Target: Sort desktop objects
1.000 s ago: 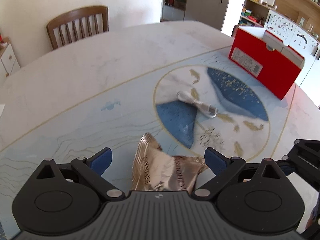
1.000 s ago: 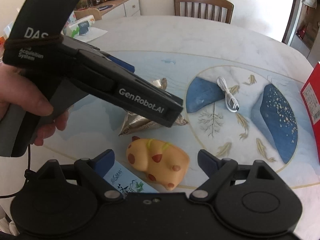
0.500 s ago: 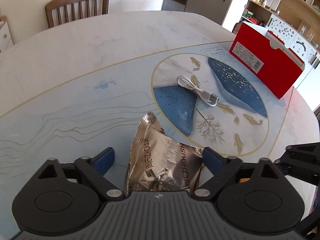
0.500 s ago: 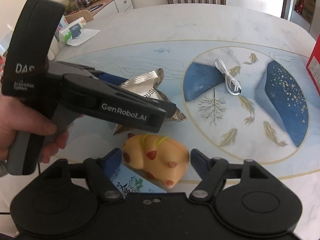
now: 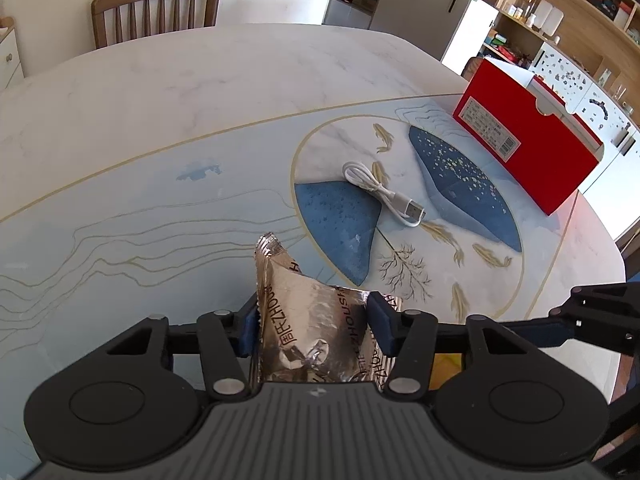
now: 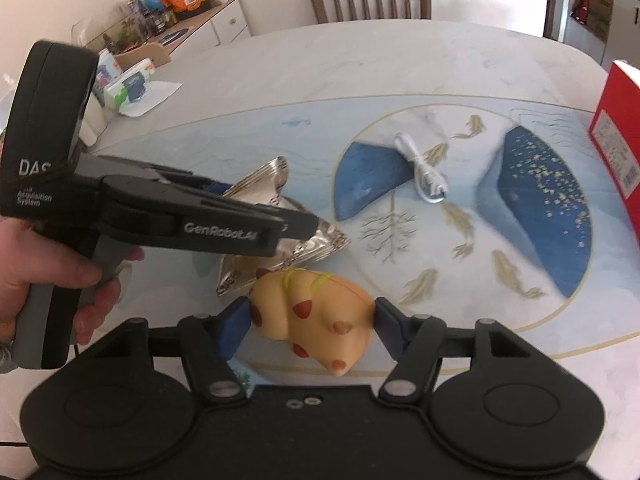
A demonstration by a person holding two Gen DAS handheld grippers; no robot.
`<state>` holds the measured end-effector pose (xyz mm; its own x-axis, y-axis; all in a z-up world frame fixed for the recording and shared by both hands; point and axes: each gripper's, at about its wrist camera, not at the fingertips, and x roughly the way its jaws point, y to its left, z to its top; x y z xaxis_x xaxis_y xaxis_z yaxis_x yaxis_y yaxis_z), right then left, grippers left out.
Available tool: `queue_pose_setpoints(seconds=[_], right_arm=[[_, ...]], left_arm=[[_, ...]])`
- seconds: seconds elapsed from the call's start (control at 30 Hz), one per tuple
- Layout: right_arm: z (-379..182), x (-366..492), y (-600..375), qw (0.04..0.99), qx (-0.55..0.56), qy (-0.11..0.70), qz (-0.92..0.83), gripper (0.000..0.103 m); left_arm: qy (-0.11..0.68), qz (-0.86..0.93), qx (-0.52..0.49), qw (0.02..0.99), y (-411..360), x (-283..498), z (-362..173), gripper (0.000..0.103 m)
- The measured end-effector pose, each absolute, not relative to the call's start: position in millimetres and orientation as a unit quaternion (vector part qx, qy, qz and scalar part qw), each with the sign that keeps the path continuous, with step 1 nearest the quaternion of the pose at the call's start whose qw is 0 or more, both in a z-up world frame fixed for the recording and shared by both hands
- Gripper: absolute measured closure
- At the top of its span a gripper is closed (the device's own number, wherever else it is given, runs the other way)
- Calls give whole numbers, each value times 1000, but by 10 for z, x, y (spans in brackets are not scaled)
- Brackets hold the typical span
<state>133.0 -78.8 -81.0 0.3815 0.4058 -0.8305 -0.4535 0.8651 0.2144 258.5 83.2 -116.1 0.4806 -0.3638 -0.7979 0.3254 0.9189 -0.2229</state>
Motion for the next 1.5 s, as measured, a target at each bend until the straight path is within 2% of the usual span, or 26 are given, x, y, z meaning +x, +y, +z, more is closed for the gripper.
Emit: queue_pose_setpoints(seconds=[0.67,1.5], right_arm=[[-707,1552,-1611,860,-16,478,178,39],[-237,1561,-2808,885,-2,442,148,39]], left_arm=[[465,-200,-16,862,575,2588,-1054,65],[434,-279,-18,856,-569,2431,-540,66]])
